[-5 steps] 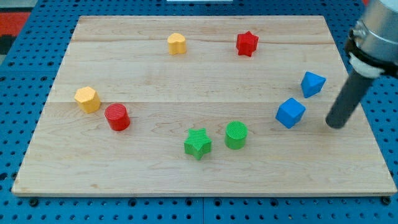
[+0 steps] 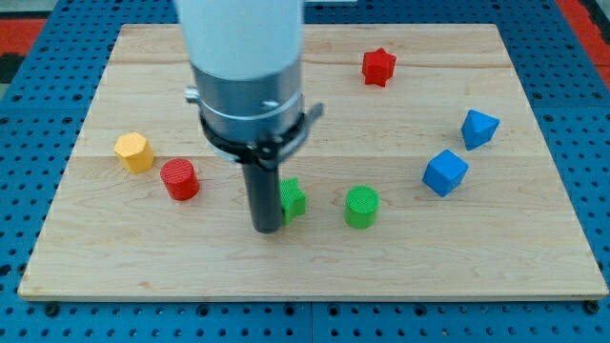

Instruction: Slide green star parallel to the red circle

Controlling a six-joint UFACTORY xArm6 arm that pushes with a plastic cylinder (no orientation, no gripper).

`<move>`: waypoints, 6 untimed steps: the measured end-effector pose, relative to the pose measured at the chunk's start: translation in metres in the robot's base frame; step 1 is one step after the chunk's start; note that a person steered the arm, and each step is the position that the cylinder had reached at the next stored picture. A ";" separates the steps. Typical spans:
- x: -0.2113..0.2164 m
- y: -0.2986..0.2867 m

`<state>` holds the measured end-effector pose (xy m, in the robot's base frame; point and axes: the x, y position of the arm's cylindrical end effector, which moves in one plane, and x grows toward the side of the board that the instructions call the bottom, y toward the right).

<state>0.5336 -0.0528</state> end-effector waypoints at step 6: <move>0.006 0.002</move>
